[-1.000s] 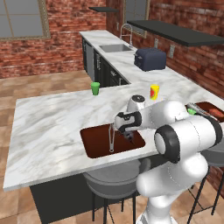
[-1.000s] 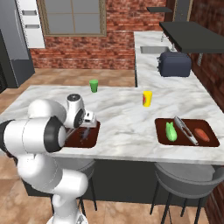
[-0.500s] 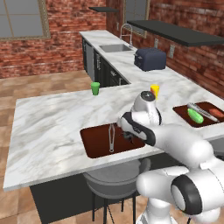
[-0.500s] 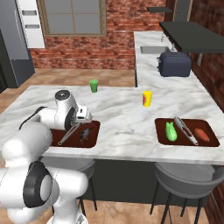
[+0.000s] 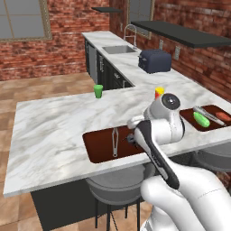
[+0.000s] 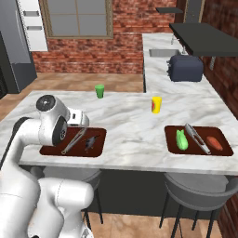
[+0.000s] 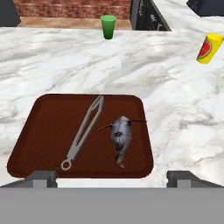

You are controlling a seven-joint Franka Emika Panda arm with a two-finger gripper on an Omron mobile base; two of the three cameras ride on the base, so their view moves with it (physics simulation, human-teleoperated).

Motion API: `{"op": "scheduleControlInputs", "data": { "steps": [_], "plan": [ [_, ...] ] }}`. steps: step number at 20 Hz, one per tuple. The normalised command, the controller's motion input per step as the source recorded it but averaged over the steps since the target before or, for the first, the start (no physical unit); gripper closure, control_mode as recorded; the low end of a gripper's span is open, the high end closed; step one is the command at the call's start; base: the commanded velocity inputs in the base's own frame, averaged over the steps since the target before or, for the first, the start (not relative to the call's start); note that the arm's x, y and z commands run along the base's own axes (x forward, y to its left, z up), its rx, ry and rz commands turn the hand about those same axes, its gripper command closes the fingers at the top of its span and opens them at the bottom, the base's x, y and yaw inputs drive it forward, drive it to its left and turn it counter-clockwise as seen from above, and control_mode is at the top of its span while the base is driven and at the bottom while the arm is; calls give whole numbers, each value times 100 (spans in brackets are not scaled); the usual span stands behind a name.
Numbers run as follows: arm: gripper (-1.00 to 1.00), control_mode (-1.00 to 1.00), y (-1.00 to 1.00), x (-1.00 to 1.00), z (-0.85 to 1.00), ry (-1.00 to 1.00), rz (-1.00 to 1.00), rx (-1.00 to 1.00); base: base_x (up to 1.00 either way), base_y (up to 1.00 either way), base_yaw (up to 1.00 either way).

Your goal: Gather the sweet potato and corn from the fridge and place them on a tray on the dining counter. Then gather the fish and steak from the fridge and place them on the other tray.

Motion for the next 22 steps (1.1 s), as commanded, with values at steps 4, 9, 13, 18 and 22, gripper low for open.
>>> {"op": "scheduleControlInputs", "data": {
  "steps": [4, 9, 13, 18, 22],
  "plan": [
    [-100, -100, 0, -80, 83, -1, 0, 1, 0, 0, 0],
    [-100, -100, 0, -85, 74, 0, 0, 4, 0, 0, 0],
    [-100, -100, -1, -91, 73, 2, 0, 6, 0, 0, 0],
    [-100, -100, -1, -77, 77, 10, 0, 4, 0, 0, 0],
    [-100, -100, 0, -57, 29, 18, -1, 0, 0, 0, 0]
  ]
}}
